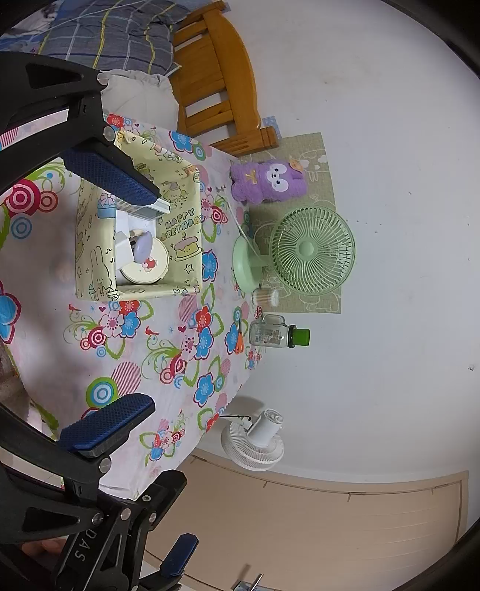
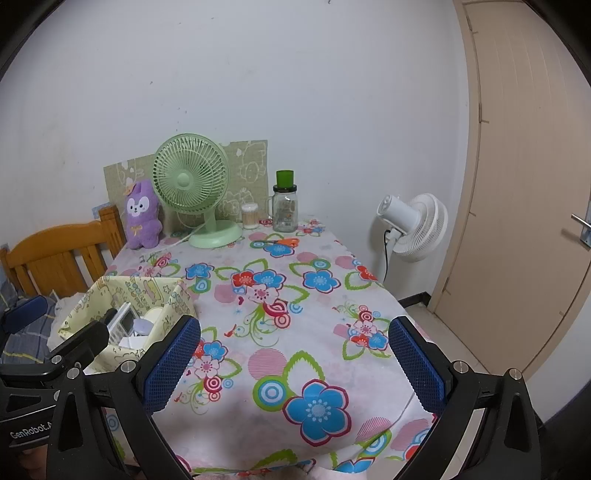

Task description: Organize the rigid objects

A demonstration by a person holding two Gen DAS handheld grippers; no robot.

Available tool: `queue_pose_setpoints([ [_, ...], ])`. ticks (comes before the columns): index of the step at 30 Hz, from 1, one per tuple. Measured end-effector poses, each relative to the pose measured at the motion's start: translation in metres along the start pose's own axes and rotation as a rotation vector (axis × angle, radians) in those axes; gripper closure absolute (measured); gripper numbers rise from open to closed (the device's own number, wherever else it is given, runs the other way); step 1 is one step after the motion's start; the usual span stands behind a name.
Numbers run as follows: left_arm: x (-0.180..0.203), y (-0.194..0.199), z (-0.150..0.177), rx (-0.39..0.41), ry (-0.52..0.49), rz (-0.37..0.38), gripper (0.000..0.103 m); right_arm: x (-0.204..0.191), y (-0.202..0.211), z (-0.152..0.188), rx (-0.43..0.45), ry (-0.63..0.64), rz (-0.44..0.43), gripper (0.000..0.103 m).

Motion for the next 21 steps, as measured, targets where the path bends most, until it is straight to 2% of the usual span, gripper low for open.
queue_pose_setpoints([
  [21, 0.0015, -0.0036, 0.0041, -0.002, -0.010, 0.007, 0.000, 0.0013, -0.0018, 0.0017, -0.002, -0.002, 0.005, 0.000],
])
Point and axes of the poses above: each gripper's, at about its wrist camera, not at the fingertips, and y roughly against the way its jaws point, x to its right, z to its underside, the point moved 2 cm from there along -y, roughly the way its jaws point, and after that the axes turned 9 degrees about x, right-handed, at the moved point
